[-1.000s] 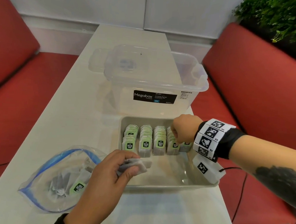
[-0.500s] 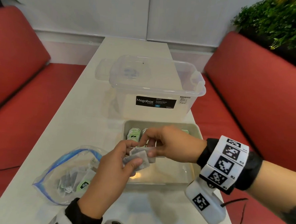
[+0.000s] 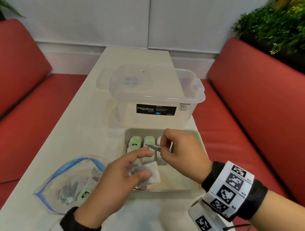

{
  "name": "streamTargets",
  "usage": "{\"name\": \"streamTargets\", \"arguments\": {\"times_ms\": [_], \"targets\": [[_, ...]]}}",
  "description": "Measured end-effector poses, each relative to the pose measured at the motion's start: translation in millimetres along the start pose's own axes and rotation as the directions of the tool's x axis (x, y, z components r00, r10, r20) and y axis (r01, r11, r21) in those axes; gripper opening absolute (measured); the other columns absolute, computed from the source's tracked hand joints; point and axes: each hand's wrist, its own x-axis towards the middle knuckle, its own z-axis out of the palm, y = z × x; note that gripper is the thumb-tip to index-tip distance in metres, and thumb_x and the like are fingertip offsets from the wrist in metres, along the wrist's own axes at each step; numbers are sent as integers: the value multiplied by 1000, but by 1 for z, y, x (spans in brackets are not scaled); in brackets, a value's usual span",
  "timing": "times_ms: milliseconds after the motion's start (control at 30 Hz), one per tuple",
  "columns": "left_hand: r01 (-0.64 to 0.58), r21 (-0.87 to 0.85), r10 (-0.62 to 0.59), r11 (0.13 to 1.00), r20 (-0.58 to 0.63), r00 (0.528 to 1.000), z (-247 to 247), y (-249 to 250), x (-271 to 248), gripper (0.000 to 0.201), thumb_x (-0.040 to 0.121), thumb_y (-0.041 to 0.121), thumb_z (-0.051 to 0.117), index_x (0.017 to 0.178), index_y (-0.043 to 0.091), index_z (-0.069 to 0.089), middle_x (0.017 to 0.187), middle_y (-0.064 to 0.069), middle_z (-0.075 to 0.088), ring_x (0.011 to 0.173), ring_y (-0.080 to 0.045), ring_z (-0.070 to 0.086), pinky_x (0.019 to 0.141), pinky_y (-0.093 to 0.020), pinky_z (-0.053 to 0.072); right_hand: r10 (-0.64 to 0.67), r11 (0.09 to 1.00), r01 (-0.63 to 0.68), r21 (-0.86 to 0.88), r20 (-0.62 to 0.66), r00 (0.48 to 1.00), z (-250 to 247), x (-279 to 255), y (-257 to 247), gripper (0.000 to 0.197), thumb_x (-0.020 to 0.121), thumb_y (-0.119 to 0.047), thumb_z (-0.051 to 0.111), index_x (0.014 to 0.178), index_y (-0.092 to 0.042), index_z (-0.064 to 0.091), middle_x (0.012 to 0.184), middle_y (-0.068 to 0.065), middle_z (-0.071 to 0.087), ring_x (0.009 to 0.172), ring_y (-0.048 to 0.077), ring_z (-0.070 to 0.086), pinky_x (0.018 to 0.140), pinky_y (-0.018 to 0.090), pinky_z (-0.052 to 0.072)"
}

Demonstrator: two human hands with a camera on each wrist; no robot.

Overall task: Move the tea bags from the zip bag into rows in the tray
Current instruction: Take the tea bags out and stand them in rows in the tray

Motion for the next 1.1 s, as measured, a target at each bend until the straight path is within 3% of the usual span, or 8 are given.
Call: {"name": "streamTargets", "arguments": {"times_ms": [167, 367, 500, 600, 700, 800, 933, 1100], "targets": [[38, -128, -36, 991, 18, 999, 7, 9, 5, 50, 80, -11, 62, 110, 29, 63, 119, 9, 60, 69, -7, 64, 57, -26, 56, -198, 966, 183, -181, -69, 978, 2, -6, -8, 14, 71, -12, 61, 73, -22, 51, 73, -6, 54, 55, 22, 53, 44, 34, 44], [9, -94, -4, 996, 46, 999, 5, 6, 2, 56, 80, -9, 63, 105, 41, 66, 121, 13, 58, 84, -8, 66, 59, -28, 56, -251, 933, 221, -284, -73, 965, 2, -7, -7, 14, 67, -14, 64, 69, -20, 53, 66, -3, 52, 44, 27, 49, 34, 26, 35], [15, -92, -11, 996, 53, 999, 7, 5, 3, 58, 80, -7, 63, 109, 42, 60, 127, 21, 50, 95, -13, 65, 60, -28, 56, -309, 878, 270, -396, -38, 950, 2, -7, -7, 9, 65, -13, 64, 68, -18, 56, 63, -3, 52, 43, 24, 49, 41, 21, 20], [17, -49, -15, 999, 38, 999, 6, 4, 4, 58, 81, -6, 63, 111, 43, 58, 130, 21, 47, 105, -15, 60, 60, -28, 57, -323, 867, 293, -404, -7, 946, 1, -6, -6, 12, 73, -20, 47, 68, -20, 57, 63, -5, 53, 44, 22, 50, 40, 21, 22], [-8, 46, 6, 999, 46, 999, 2, 1, 5, 58, 82, -5, 63, 113, 43, 56, 131, 22, 45, 115, -6, 51, 64, -26, 57, -286, 904, 275, -327, 16, 958, -3, -7, -5, 15, 75, -35, 52, 71, -23, 61, 67, -8, 57, 47, 20, 55, 38, 23, 36], [-174, 371, 141, 912, 115, 983, -4, 0, 6, 61, 84, 7, 66, 119, 52, 43, 128, 36, 37, 120, 16, 36, 91, -5, 39, -210, 955, 198, -220, -29, 977, -12, -4, -1, 20, 83, -40, 52, 93, -26, 60, 87, -9, 59, 63, 21, 61, 48, 30, 45], [-276, 583, 160, 764, 243, 957, -5, 3, 8, 67, 84, 15, 65, 120, 59, 32, 124, 48, 30, 116, 32, 22, 91, 8, 17, -163, 949, 200, -244, 163, 973, -23, 13, 4, 42, 89, -18, 58, 126, -35, 51, 132, -17, 47, 102, 14, 59, 72, 34, 51], [-333, 581, 198, 743, 284, 938, -1, 3, 12, 66, 83, 13, 67, 119, 59, 35, 130, 50, 19, 118, 30, 24, 92, 6, 19, -108, 950, 205, -236, 369, 923, -34, 24, 4, 19, 88, -18, 59, 105, -24, 65, 103, -10, 65, 96, 13, 59, 83, 36, 48]]}}
